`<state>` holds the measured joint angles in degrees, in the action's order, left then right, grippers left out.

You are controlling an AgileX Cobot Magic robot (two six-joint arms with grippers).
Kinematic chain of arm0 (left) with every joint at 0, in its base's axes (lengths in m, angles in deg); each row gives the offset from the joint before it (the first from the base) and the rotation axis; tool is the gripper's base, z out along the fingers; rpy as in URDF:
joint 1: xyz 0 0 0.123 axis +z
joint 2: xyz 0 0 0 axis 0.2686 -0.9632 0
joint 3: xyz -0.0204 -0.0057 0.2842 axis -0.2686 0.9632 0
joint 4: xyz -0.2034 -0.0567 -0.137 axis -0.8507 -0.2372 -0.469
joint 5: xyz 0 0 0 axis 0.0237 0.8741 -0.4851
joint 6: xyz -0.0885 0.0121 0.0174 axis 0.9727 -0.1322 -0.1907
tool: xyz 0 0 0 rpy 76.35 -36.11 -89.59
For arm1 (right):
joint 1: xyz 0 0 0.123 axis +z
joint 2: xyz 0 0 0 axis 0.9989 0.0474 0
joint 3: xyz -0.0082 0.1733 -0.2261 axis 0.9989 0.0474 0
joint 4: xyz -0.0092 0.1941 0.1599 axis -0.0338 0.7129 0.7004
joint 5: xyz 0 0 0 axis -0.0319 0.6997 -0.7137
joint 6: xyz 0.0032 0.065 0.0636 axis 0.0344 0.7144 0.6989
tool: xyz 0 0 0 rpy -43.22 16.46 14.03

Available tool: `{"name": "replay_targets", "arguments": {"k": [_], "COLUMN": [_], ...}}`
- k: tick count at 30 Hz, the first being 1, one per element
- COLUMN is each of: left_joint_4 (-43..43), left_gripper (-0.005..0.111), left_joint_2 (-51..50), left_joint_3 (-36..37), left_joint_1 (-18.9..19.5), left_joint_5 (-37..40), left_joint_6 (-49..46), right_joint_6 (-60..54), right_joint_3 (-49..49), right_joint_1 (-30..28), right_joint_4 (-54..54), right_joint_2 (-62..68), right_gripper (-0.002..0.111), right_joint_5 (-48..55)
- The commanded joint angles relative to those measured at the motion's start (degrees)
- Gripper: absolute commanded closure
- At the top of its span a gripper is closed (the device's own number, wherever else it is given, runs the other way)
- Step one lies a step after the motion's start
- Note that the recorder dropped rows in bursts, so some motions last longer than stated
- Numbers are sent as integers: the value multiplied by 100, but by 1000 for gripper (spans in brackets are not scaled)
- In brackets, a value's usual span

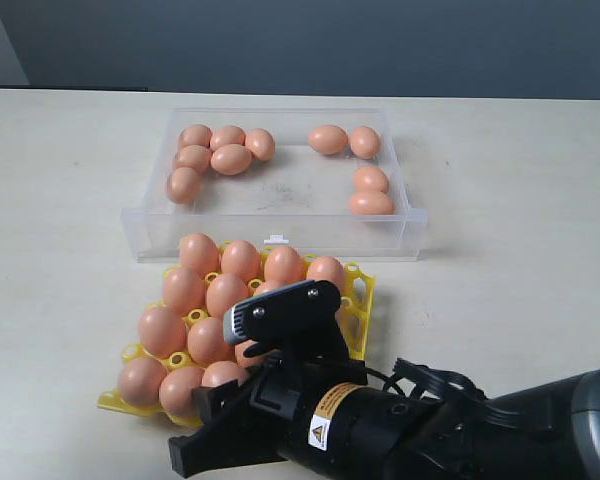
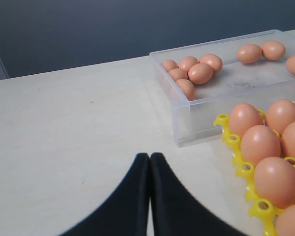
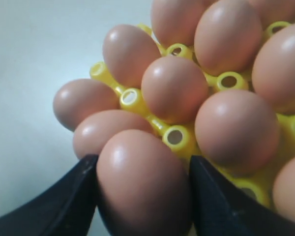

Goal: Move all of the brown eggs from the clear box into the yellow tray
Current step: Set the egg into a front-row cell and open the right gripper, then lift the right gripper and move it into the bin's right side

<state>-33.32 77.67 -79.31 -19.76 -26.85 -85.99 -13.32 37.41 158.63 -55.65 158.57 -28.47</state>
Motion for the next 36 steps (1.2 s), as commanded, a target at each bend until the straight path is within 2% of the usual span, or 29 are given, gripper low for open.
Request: {"name": "replay_targets", "arguments": {"k": [1, 6, 19, 27, 29, 34, 36], "left_joint_4": [0, 0, 0, 0, 0, 0, 0], "left_gripper": [106, 106, 106, 106, 106, 106, 106], "left_joint_2": [28, 28, 28, 28, 28, 28, 28], "left_joint_3": [23, 23, 23, 23, 23, 23, 23], "left_joint_1": [-44, -44, -44, -44, -44, -44, -44], "left_joint_5": [-49, -49, -49, -49, -49, -49, -49], "left_joint_6": [3, 3, 3, 3, 3, 3, 3], "right_joint_6": [-3, -14, -88, -1081, -1081, -1155, -1653], "right_joint_3": [-19, -19, -19, -19, -19, -19, -19], "right_joint_1": [1, 1, 1, 1, 1, 1, -40], "right_joint_4": [-54, -68, -46, 806, 806, 806, 1035], "right_joint_2": [81, 81, -190, -421, -475, -650, -695], "right_gripper": [61, 39, 39, 39, 46, 81, 97], "right_joint_5": [-15, 8, -179, -179, -166, -199, -646]}}
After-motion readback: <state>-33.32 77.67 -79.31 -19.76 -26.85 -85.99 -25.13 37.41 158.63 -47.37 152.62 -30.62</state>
